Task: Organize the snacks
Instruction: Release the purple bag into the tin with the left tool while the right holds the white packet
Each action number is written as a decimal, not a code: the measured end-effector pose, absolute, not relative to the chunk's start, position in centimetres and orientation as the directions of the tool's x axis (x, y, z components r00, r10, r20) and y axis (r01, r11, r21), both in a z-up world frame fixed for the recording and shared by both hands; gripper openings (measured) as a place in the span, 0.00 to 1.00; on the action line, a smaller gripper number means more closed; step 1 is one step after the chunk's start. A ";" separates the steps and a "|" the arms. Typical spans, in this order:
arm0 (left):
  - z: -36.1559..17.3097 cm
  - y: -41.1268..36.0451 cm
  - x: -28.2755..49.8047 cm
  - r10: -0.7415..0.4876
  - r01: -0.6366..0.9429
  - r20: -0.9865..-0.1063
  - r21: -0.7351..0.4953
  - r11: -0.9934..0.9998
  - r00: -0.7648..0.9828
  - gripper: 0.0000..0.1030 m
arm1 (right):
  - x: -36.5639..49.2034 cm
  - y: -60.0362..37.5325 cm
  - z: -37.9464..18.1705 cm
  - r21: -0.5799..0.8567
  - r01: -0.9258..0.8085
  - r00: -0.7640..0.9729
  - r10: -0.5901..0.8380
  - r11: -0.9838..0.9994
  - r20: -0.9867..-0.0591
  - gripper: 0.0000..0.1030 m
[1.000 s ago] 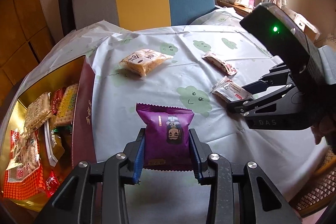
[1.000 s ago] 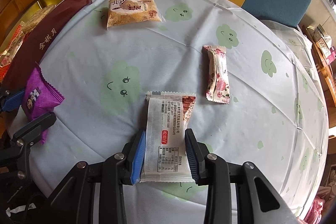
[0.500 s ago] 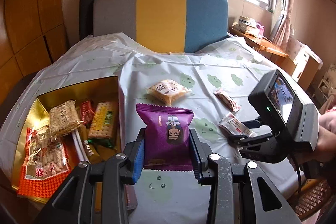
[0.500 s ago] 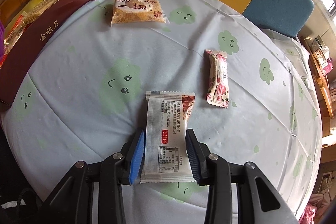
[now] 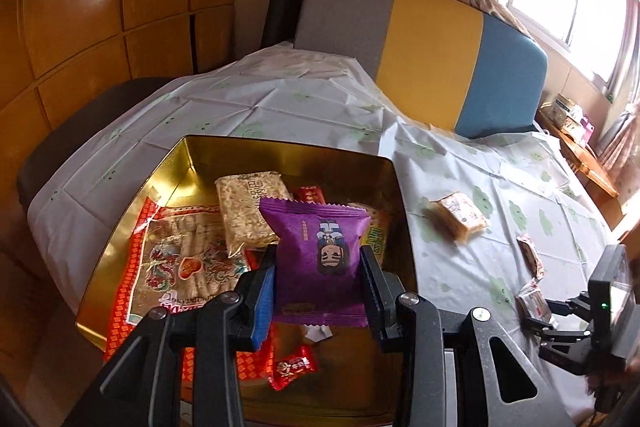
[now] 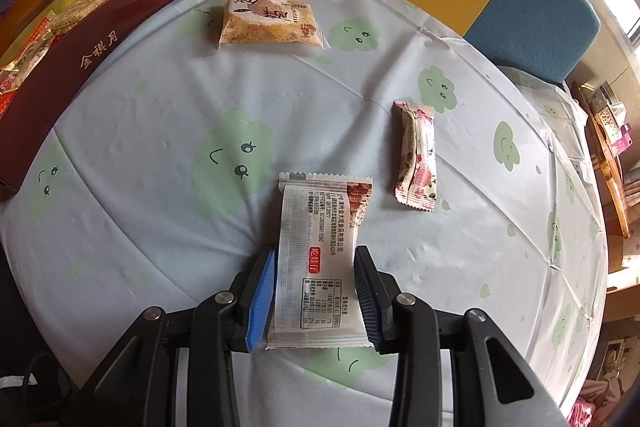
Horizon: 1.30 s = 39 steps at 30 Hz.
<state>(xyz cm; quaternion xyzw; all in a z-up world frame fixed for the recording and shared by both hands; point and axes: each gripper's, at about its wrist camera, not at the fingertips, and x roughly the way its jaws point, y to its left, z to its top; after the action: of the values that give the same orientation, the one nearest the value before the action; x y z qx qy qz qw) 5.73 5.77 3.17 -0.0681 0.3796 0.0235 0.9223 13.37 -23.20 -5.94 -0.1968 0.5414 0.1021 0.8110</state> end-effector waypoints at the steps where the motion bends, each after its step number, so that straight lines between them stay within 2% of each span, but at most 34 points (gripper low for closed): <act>1: 2.8 5.8 5.7 -0.008 -0.094 -0.709 -0.105 0.990 0.705 0.38 | 13.3 -23.1 -5.9 -0.212 -0.381 0.395 -0.049 0.900 -0.917 0.37; 8: 1.2 5.2 5.7 -0.044 -0.087 -0.743 -0.136 0.987 0.667 0.38 | 12.9 -23.1 -5.8 -0.203 -0.386 0.395 -0.038 0.900 -0.918 0.37; 16: 3.6 7.2 5.0 -0.103 -0.106 -0.718 -0.241 0.965 0.689 0.38 | 13.1 -23.5 -5.8 -0.203 -0.391 0.396 -0.035 0.898 -0.917 0.37; 20: 3.1 7.7 5.0 -0.153 -0.092 -0.723 -0.287 0.953 0.673 0.38 | 12.9 -23.2 -5.8 -0.216 -0.394 0.403 -0.043 0.893 -0.914 0.37; 31: -2.3 4.7 5.9 -0.236 0.027 -0.792 -0.268 0.963 0.563 0.45 | 12.9 -23.2 -5.7 -0.204 -0.384 0.398 -0.038 0.900 -0.916 0.37; 37: -3.8 4.9 5.2 -0.163 0.006 -0.806 -0.194 0.981 0.570 0.45 | 13.4 -23.6 -5.8 -0.187 -0.390 0.390 -0.022 0.902 -0.921 0.37; 39: -4.0 4.8 5.1 -0.145 0.000 -0.808 -0.176 0.984 0.571 0.41 | 13.5 -23.6 -5.8 -0.190 -0.392 0.391 -0.024 0.900 -0.920 0.37</act>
<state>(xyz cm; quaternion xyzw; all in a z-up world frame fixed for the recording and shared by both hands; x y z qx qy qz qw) 5.15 4.84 -3.98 -0.0782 0.4615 -0.0411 0.8827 13.45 -23.64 -5.80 -0.1924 0.5400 0.1134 0.8115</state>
